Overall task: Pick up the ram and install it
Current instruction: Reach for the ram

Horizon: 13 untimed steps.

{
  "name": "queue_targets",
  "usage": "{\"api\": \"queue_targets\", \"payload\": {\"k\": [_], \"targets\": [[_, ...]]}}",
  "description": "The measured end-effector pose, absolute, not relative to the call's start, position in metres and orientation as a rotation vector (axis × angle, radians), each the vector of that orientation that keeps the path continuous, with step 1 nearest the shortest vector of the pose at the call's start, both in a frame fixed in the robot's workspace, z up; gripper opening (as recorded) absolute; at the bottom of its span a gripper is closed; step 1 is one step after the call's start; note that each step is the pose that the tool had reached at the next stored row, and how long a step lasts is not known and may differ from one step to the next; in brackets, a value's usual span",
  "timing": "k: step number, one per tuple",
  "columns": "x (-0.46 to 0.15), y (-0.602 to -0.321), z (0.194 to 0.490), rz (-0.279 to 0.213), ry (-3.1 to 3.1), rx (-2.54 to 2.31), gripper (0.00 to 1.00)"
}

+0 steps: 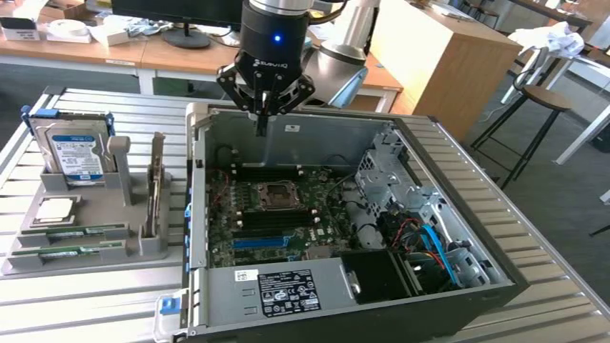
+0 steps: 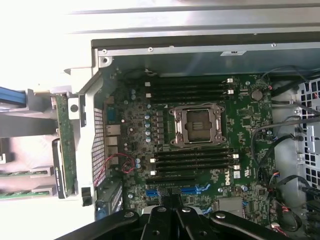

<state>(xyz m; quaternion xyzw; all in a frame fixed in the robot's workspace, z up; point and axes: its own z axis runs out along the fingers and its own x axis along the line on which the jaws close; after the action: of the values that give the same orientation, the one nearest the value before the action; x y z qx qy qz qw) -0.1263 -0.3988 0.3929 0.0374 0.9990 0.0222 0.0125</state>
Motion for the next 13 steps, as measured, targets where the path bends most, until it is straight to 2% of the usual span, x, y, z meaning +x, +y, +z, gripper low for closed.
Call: {"api": "queue_targets", "payload": {"k": [13], "targets": [[-0.148,-0.399,0.390,0.069,3.114,0.117,0.10]]}}
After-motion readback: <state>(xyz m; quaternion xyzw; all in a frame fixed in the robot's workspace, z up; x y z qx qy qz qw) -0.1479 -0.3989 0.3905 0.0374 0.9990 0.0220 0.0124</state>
